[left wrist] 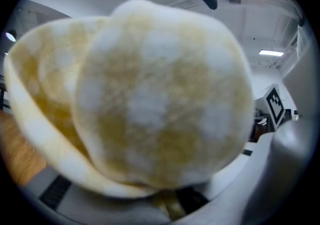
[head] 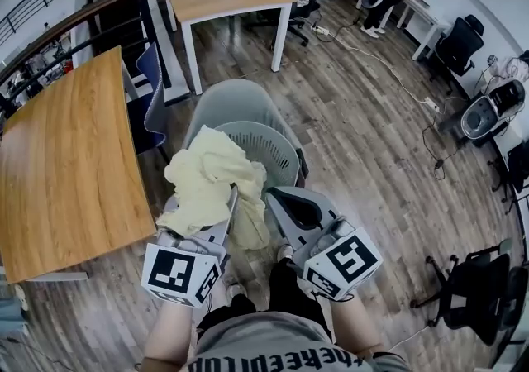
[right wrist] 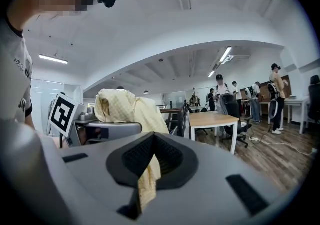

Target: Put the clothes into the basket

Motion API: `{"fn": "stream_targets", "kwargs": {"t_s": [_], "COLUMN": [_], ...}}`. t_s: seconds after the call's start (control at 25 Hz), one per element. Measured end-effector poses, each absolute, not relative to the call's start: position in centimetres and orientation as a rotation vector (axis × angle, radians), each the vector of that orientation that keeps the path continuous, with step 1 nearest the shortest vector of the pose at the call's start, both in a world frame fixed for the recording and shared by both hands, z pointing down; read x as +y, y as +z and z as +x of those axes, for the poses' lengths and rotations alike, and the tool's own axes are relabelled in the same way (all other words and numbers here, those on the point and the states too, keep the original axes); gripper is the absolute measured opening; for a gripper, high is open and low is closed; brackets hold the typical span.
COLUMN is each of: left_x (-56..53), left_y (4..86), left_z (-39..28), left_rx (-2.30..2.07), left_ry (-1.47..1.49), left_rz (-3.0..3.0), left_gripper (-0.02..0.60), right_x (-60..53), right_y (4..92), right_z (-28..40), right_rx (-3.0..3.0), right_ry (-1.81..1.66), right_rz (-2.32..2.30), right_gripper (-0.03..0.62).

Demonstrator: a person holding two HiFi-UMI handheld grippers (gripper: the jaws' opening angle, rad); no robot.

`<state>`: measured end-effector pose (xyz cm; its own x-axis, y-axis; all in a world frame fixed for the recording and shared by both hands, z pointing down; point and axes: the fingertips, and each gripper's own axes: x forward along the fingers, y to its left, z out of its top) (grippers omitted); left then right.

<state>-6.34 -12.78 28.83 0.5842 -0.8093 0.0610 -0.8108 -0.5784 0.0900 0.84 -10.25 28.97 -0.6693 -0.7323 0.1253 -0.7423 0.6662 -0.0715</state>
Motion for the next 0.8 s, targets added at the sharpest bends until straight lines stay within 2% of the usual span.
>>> {"fn": "stream_targets", "kwargs": {"t_s": [0.8], "left_x": [-18.6], "left_y": [28.5], "left_z": [-1.1], "left_rx": [-1.724], "left_ry": [0.019], "left_rz": [2.500], "left_gripper": [0.172], "right_x": [-18.2], "right_y": [28.9], "right_z": [6.8], "right_rx": [-2.913], "right_ry": [0.191], "right_rz": [0.893], "right_gripper": [0.009]}}
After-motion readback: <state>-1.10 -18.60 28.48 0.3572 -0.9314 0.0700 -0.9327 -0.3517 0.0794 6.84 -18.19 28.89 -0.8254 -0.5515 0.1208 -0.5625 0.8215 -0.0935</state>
